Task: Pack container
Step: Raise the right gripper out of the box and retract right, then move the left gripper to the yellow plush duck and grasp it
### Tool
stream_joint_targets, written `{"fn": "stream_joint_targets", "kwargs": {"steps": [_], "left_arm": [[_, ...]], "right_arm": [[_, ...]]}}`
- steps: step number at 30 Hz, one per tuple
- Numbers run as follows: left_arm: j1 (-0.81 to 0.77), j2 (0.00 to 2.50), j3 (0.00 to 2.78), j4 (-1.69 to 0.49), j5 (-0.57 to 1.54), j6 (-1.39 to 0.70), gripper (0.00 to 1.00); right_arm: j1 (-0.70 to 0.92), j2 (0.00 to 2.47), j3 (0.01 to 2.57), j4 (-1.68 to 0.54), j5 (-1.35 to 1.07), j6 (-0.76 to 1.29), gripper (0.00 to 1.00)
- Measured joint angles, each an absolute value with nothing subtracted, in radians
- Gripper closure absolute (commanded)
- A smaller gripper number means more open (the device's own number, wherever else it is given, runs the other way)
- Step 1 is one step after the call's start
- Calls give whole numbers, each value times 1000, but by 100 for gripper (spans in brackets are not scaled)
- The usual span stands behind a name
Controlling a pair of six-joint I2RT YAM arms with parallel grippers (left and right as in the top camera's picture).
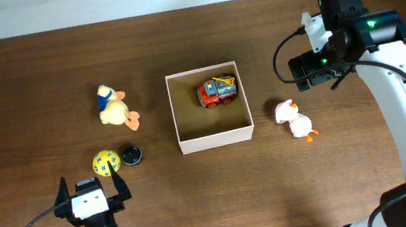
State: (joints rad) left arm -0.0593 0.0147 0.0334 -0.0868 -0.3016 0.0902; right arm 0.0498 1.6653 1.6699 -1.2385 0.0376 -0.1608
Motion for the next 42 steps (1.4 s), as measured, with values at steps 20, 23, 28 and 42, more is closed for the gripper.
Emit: {"fn": "stream_joint_targets", "kwargs": {"steps": [20, 23, 28, 42], "left_arm": [[-59, 496, 613, -307, -276, 19, 1], [-59, 744, 855, -475, -288, 11, 1], [-59, 1133, 1187, -703, -287, 6, 1], [-57, 1551, 1350, -636, -173, 3, 1]], "right_arm": [[50, 1665, 1670, -1240, 38, -160, 1], [50, 1665, 1670, -1241, 38, -160, 1], [50, 1665, 1670, -1241, 38, -160, 1], [50, 1665, 1670, -1241, 38, -160, 1]]}}
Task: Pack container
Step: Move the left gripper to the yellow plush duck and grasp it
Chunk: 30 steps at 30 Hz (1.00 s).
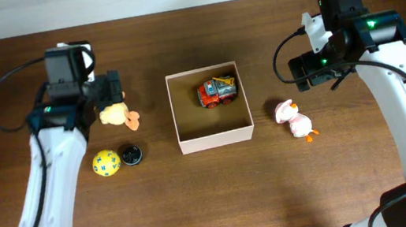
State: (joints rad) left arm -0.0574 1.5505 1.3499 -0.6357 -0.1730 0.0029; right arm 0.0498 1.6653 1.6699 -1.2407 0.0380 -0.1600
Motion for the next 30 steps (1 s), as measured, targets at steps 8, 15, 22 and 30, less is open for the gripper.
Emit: {"fn": "stream_joint_targets", "kwargs": {"steps": [8, 15, 22, 30], "left_arm": [[-45, 1769, 1351, -512, -163, 3, 1], [-33, 1859, 1351, -421, -163, 2, 1], [-33, 1967, 1352, -426, -155, 2, 0], [-33, 2045, 1353, -451, -134, -5, 41]], "right_arm": [[50, 1665, 1670, -1241, 38, -160, 1], [50, 1665, 1670, -1241, 38, -160, 1], [50, 1665, 1670, -1241, 38, -160, 1], [50, 1665, 1670, -1241, 38, -160, 1]]}}
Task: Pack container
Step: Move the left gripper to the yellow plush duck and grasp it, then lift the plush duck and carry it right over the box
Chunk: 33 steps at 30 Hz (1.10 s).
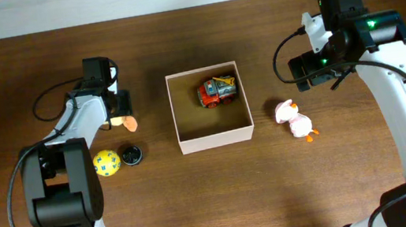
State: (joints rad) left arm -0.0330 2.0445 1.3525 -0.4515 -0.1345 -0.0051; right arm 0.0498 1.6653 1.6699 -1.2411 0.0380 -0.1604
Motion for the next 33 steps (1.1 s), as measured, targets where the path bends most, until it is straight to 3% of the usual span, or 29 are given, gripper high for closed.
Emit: {"fn": "stream_joint_targets", "kwargs": {"steps": [6, 9, 15, 28, 33], "left_arm": [[-33, 2045, 1359, -451, -134, -5, 37], [-33, 2045, 1372, -446, -134, -4, 44], [-33, 2025, 1386, -450, -146, 15, 89], [-88, 1646, 1388, -532, -131, 27, 91], [-182, 1549, 1388, -562, -74, 27, 98]], "right_arm": [[50, 1665, 1670, -1241, 38, -161, 1], [50, 1665, 1670, -1241, 38, -160, 1], [50, 1665, 1670, -1241, 38, -160, 2], [50, 1665, 1670, -1241, 38, -160, 1], [50, 1665, 1670, -1241, 38, -160, 1]]}}
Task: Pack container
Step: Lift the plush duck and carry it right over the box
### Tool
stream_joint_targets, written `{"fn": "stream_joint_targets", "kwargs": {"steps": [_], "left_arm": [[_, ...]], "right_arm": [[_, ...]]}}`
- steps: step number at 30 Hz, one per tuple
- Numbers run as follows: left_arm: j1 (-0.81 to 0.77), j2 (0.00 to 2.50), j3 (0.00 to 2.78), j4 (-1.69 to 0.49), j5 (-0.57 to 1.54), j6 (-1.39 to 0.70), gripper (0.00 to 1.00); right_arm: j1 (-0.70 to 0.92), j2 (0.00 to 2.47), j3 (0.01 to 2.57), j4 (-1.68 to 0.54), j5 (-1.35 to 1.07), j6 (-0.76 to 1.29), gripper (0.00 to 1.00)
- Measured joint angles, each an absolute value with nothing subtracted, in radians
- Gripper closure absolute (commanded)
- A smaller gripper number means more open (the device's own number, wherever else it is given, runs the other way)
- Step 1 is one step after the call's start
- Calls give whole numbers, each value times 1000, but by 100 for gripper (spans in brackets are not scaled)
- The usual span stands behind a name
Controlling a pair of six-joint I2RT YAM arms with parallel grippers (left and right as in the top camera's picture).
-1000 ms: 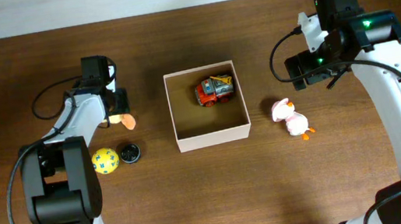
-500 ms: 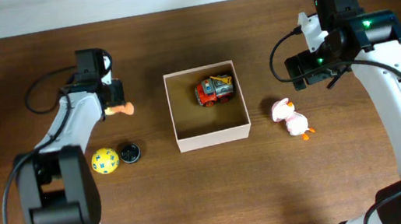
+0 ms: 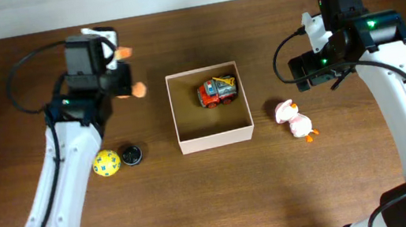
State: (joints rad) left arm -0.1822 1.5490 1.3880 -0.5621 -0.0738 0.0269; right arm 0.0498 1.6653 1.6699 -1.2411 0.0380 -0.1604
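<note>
An open cardboard box (image 3: 180, 132) sits mid-table with a red toy truck (image 3: 218, 91) inside at its far side. My left gripper (image 3: 123, 75) hangs just left of the box, shut on the yellow duck toy (image 3: 138, 91). Only the duck's orange bits stick out past the fingers. A pink duck toy (image 3: 294, 119) lies on the table right of the box. My right gripper (image 3: 310, 71) hovers just beyond the pink duck, its fingers hidden under the wrist.
A yellow ball with blue marks (image 3: 105, 163) and a small black cap (image 3: 130, 154) lie together on the brown table (image 3: 223, 198), left of the box's near corner. The right arm reaches in from the right edge.
My left gripper was down on the yellow duck where it lay on the table. Now the duck is off the table in that gripper, closer to the box. The right arm has not moved.
The left arm was folded at the near left edge, the yellow duck lying left of the box. Then the left gripper stood over the duck, then low on it. Now it holds the duck near the box's left wall. The right arm stayed put.
</note>
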Motion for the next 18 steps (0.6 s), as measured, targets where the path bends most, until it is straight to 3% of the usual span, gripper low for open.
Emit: {"fn": "stream_joint_targets", "kwargs": {"steps": [8, 18], "left_arm": [[-320, 1530, 1388, -576, -5, 228, 98], [-403, 1530, 1388, -661, 105, 760, 97]], "right_arm": [[50, 1665, 1670, -1242, 38, -160, 1], [50, 1665, 1670, -1241, 38, -160, 1]]}}
